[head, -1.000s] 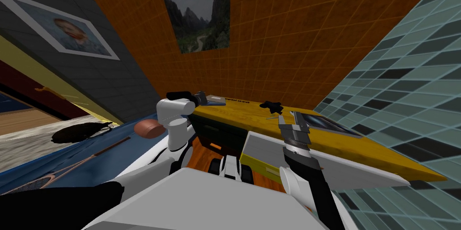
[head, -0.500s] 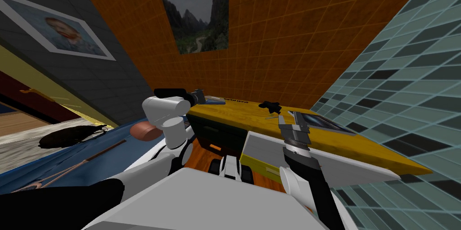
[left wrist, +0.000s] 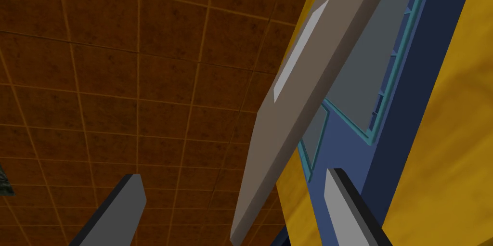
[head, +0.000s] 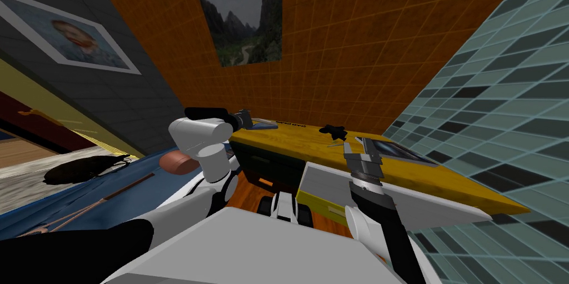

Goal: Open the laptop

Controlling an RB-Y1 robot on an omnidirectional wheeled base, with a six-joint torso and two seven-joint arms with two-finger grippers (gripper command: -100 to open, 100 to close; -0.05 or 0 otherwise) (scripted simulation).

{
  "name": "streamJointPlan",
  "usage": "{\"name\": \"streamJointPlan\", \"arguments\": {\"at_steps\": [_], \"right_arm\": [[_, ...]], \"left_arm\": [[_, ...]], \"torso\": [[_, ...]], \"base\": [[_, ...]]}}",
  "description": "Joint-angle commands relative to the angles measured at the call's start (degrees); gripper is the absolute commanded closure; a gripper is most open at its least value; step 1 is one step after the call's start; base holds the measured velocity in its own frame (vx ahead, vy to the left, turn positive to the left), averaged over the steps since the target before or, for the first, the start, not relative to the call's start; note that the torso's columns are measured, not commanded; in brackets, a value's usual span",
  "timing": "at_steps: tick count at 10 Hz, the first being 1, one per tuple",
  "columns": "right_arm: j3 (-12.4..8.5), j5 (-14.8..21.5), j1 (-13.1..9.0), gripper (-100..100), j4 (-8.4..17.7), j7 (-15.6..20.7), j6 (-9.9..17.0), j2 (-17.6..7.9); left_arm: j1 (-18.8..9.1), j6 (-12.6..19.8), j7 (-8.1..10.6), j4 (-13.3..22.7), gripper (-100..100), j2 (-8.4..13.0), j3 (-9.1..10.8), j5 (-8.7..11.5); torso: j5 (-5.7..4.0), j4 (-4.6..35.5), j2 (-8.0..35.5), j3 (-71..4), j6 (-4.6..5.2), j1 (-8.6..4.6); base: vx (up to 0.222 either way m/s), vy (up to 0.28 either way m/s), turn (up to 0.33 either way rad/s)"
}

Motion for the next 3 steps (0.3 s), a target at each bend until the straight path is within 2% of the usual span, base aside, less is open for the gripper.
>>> {"name": "streamJointPlan", "arguments": {"at_steps": [1,3], "right_arm": [[0.0,0.0,0.0,0,0.0,0.0,0.0,0.0],[0.0,0.0,0.0,0,0.0,0.0,0.0,0.0]], "left_arm": [[0.0,0.0,0.0,0.0,0,0.0,0.0,0.0],[0.0,0.0,0.0,0.0,0,0.0,0.0,0.0]], "torso": [[0.0,0.0,0.0,0.0,0.0,0.01],[0.0,0.0,0.0,0.0,0.0,0.01]], "base": [[0.0,0.0,0.0],[0.0,0.0,0.0]]}}
